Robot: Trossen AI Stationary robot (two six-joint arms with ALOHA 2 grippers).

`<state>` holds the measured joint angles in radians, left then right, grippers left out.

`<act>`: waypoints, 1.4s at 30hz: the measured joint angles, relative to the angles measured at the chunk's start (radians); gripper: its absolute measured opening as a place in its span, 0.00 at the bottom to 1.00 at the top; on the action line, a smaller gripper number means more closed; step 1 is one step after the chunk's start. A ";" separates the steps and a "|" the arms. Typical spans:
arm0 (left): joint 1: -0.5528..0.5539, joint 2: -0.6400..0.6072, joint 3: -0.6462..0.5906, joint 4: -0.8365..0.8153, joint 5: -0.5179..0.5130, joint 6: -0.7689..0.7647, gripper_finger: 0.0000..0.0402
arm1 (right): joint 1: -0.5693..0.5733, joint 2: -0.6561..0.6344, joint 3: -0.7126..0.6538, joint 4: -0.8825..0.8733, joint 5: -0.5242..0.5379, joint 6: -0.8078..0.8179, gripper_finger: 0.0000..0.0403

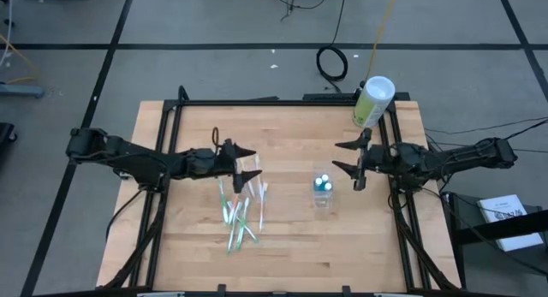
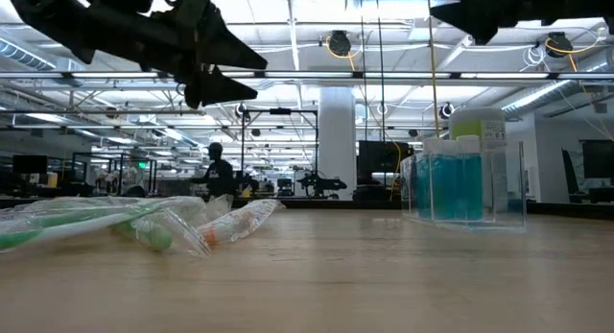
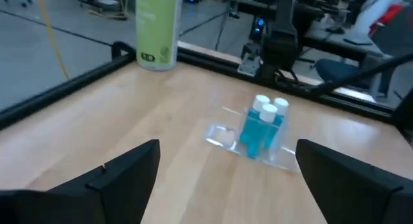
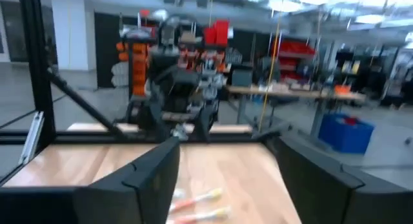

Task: Pick & Place toothbrushing station
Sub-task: Put the orange toothbrush into the top of the transparent organizer

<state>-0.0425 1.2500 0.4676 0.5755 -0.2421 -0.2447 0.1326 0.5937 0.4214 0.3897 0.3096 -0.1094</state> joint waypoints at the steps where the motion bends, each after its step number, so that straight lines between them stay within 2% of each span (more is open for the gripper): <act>1: 0.000 -0.003 -0.003 -0.020 0.002 0.000 0.90 | 0.000 -0.004 0.000 0.007 0.000 -0.006 0.64; 7: 0.001 -0.008 -0.006 -0.199 -0.001 -0.145 0.92 | 0.000 0.007 -0.019 -0.023 0.000 0.016 0.67; 11: 0.014 -0.008 -0.006 -0.308 -0.059 -0.254 0.92 | 0.000 0.010 -0.029 0.015 0.000 0.008 0.65; 19: 0.110 -0.007 -0.004 -0.481 -0.126 -0.498 0.91 | 0.000 0.015 -0.029 0.017 0.000 -0.008 0.65; 25: 0.153 -0.007 -0.004 -0.551 -0.117 -0.529 0.91 | 0.000 0.025 -0.029 0.035 0.002 -0.008 0.64; 33: 0.140 -0.006 0.005 -0.583 -0.004 -0.525 0.91 | -0.002 0.053 -0.029 0.069 0.003 -0.015 0.63; 37: 0.114 0.000 0.075 -0.755 -0.002 -0.564 0.91 | -0.002 0.062 -0.030 0.089 0.003 -0.017 0.63; 42: 0.097 0.094 0.194 -0.881 -0.024 -0.576 0.91 | -0.003 0.075 -0.030 0.112 0.003 -0.027 0.63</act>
<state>0.0541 1.3440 0.6619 -0.3060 -0.2666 -0.8208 0.1299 0.6689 0.3916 0.5015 0.3126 -0.1362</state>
